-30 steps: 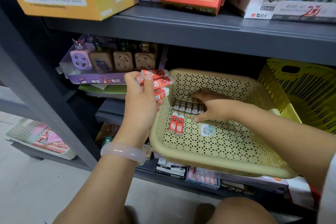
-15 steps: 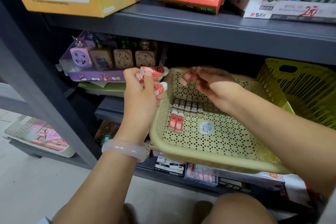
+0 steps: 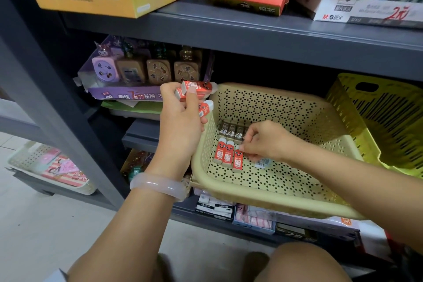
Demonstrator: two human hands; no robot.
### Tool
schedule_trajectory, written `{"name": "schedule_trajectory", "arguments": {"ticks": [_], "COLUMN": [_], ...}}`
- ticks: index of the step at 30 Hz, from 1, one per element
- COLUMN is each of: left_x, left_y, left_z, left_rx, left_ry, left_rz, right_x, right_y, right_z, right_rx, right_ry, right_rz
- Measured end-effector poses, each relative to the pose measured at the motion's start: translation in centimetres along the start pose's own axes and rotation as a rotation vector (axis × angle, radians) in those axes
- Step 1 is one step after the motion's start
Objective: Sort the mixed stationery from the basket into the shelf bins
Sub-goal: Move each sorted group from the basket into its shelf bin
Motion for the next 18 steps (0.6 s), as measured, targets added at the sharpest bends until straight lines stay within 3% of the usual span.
{"name": "schedule_trajectory", "arguments": {"ticks": [3, 6, 11, 18], "left_x": [0.0, 0.0, -0.1, -0.1], "left_y": [0.0, -0.1, -0.2, -0.3], "left_z": [0.1, 0.2, 0.1, 0.3], "left_rx": [-0.002, 0.005, 0.015, 0.022], "left_ry": [0.004, 0.008, 0.008, 0.005], "left_rz": [0.009, 0.013, 0.013, 0.009], "right_x": [-0.1, -0.5, -0.9, -0.9], "right_y": [-0.5, -0.2, 0.6, 0.6], "right_z": [0.4, 1.4, 1.9, 2.1], "right_rx": [0.139, 0.124, 0.033, 0.000], "right_ry": [-0.301, -0.535, -0.584, -0.586], "right_rz": [-0.101, -0.178, -0.274, -0.262]}}
Point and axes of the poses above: each hand's wrist, its own y-axis towards the middle knuckle, its own z-axis out of the palm, x = y × z, the point moved 1 cm from there along y, towards the middle knuckle, and after that the axes turned 8 degrees about x, right-handed, at the moved point
